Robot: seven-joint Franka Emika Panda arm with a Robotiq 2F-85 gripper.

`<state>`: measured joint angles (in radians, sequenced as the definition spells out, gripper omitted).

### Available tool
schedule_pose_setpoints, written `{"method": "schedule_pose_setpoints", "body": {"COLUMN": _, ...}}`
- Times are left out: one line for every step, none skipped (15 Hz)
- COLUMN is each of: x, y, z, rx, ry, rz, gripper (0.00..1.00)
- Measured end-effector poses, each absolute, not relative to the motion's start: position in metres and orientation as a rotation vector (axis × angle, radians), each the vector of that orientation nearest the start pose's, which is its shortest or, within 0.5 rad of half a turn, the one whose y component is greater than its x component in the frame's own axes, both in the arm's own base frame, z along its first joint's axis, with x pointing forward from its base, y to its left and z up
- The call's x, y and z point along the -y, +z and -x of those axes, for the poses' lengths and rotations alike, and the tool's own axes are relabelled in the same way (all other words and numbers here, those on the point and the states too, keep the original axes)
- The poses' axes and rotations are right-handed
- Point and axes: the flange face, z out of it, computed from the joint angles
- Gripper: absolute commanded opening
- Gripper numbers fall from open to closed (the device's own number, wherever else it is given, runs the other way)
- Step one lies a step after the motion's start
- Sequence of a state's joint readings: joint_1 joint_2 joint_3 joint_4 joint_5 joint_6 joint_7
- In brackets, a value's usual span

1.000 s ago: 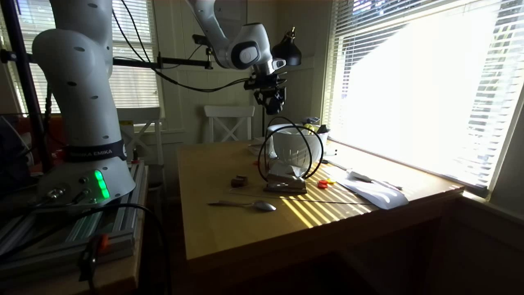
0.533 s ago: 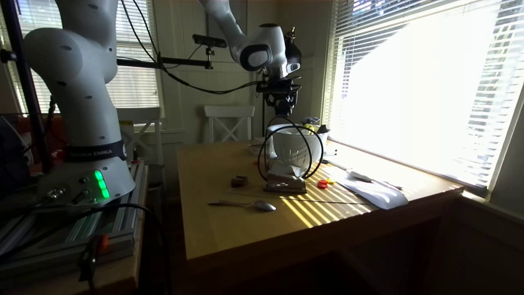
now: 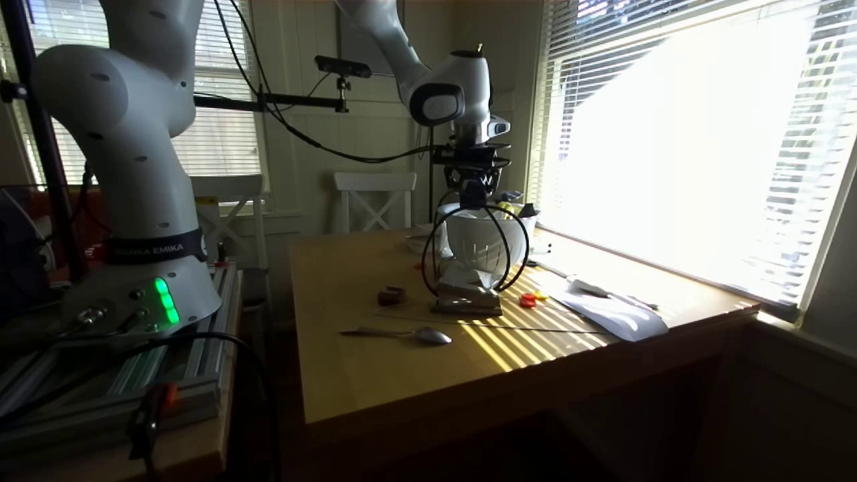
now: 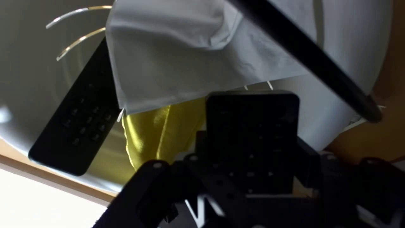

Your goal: Put the black remote, the stapler and the silver spoon inside the white colander

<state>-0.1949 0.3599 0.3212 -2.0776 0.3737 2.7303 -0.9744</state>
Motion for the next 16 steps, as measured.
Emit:
{"method": "schedule_pose_setpoints", "body": {"x": -0.053, "y": 0.284, "z": -0.614, "rx": 1.061, "ry": -0.571, "rz": 2.725, "gripper": 0.36}}
{"method": "schedule_pose_setpoints", "body": {"x": -0.052, "y": 0.278, "z": -0.616, "rx": 1.07, "ry": -0.565, "rz": 2.72, "gripper": 0.36}}
{"method": "schedule_pose_setpoints", "body": {"x": -0.051, "y": 0.274, "z": -0.618, "rx": 1.084, "ry": -0.562, "rz": 2.713, "gripper": 0.36}}
{"method": "schedule_pose_setpoints", "body": {"x": -0.05, "y": 0.27, "z": -0.619, "rx": 1.111, "ry": -0.56, "rz": 2.702, "gripper": 0.86}}
{"method": "schedule_pose_setpoints", "body": {"x": -0.051, "y": 0.266, "z": -0.62, "rx": 1.153, "ry": -0.553, "rz": 2.683, "gripper": 0.87}}
{"method": "schedule_pose_setpoints", "body": {"x": -0.051, "y": 0.263, "z": -0.62, "rx": 1.205, "ry": -0.54, "rz": 2.657, "gripper": 0.94}}
{"method": "schedule_pose_setpoints", "body": {"x": -0.051, "y": 0.262, "z": -0.619, "rx": 1.26, "ry": -0.538, "rz": 2.631, "gripper": 0.98}}
{"method": "schedule_pose_setpoints", "body": {"x": -0.051, "y": 0.265, "z": -0.62, "rx": 1.315, "ry": -0.551, "rz": 2.608, "gripper": 1.0}}
{"method": "schedule_pose_setpoints", "body": {"x": -0.05, "y": 0.272, "z": -0.622, "rx": 1.366, "ry": -0.573, "rz": 2.591, "gripper": 1.0}}
{"method": "schedule_pose_setpoints", "body": {"x": -0.048, "y": 0.283, "z": -0.625, "rx": 1.412, "ry": -0.604, "rz": 2.581, "gripper": 1.0}}
{"method": "schedule_pose_setpoints", "body": {"x": -0.045, "y": 0.3, "z": -0.627, "rx": 1.439, "ry": -0.649, "rz": 2.588, "gripper": 1.0}}
{"method": "schedule_pose_setpoints", "body": {"x": -0.041, "y": 0.321, "z": -0.629, "rx": 1.453, "ry": -0.706, "rz": 2.606, "gripper": 1.0}}
{"method": "schedule_pose_setpoints", "body": {"x": -0.036, "y": 0.345, "z": -0.63, "rx": 1.455, "ry": -0.773, "rz": 2.638, "gripper": 1.0}}
{"method": "schedule_pose_setpoints", "body": {"x": -0.03, "y": 0.369, "z": -0.629, "rx": 1.438, "ry": -0.832, "rz": 2.682, "gripper": 1.0}}
{"method": "schedule_pose_setpoints", "body": {"x": -0.024, "y": 0.392, "z": -0.627, "rx": 1.407, "ry": -0.885, "rz": 2.733, "gripper": 1.0}}
{"method": "schedule_pose_setpoints", "body": {"x": -0.017, "y": 0.411, "z": -0.625, "rx": 1.372, "ry": -0.933, "rz": 2.782, "gripper": 1.0}}
